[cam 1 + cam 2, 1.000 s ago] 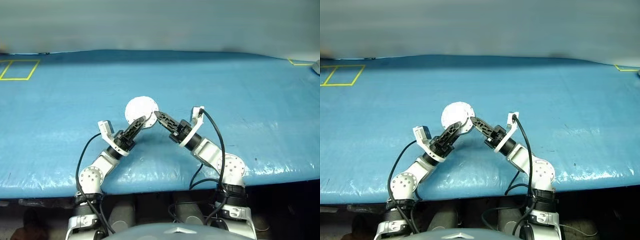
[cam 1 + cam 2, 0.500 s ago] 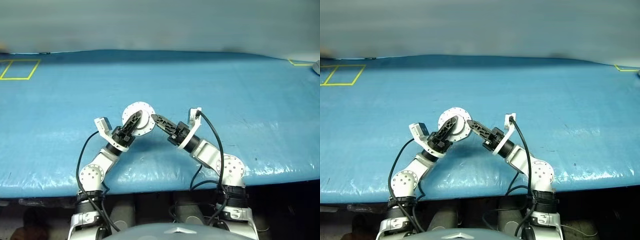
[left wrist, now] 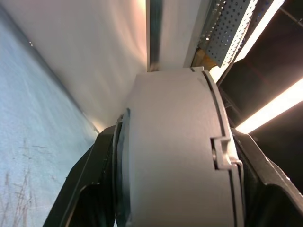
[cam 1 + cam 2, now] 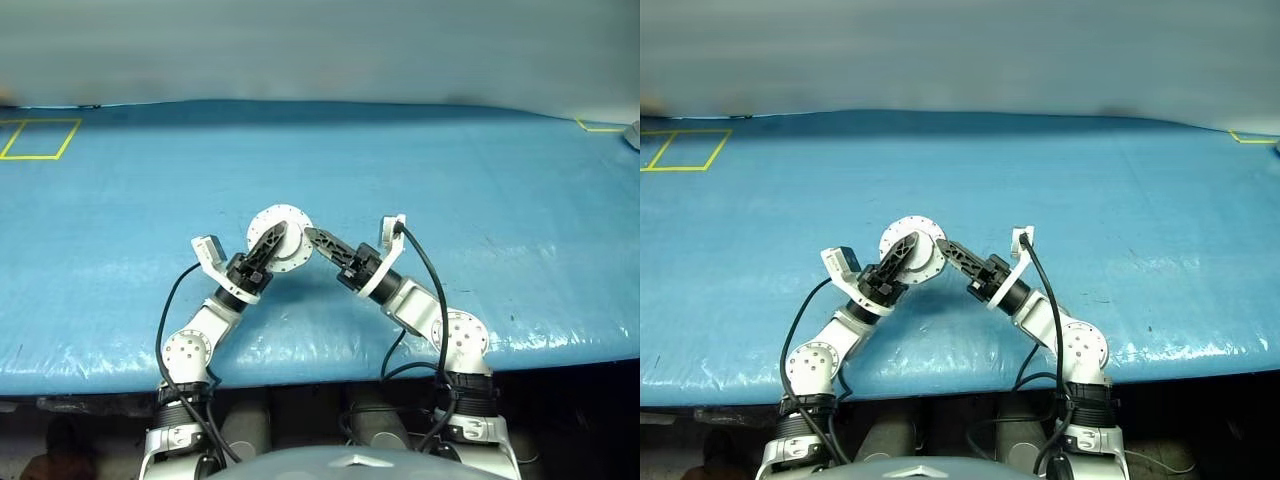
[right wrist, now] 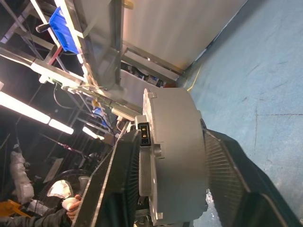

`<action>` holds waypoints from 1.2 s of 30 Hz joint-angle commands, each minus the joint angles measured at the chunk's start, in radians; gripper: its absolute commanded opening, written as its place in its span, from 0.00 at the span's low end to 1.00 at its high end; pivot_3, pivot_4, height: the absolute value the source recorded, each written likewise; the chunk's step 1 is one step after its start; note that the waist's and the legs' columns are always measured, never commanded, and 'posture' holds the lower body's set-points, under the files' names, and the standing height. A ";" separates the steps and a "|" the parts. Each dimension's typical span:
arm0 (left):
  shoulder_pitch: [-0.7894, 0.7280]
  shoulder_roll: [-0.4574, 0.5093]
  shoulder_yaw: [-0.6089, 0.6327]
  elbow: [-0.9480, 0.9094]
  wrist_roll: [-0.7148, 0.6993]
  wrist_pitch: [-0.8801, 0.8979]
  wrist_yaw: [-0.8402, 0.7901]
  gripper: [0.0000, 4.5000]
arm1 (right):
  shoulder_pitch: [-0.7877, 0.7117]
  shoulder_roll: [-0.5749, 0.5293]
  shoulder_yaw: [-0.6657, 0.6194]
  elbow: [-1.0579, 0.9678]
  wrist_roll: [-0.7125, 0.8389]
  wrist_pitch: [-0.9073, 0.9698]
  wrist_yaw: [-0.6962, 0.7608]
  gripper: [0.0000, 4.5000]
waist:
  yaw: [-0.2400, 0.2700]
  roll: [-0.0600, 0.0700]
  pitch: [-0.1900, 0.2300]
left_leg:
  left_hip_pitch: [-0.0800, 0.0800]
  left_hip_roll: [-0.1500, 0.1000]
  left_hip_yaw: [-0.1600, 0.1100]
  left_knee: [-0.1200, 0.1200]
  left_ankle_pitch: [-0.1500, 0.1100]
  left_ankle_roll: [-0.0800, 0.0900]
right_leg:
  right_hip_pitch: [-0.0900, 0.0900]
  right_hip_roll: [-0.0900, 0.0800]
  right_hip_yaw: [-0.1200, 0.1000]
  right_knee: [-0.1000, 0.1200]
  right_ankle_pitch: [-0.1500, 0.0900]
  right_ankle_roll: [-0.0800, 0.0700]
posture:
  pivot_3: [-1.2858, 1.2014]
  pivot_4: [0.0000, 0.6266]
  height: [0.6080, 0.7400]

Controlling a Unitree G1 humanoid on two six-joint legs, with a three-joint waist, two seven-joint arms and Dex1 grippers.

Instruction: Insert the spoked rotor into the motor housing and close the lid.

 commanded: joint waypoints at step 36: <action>-0.298 0.202 0.353 0.456 0.465 -0.608 0.733 1.00 | 0.064 -0.250 0.194 0.135 -0.768 -0.578 0.062 0.86 | 0.021 -0.007 0.002 | 0.008 -0.001 0.000 0.002 0.000 0.000 | 0.009 0.001 0.001 0.000 0.002 0.003 | 0.52 0.24 1.00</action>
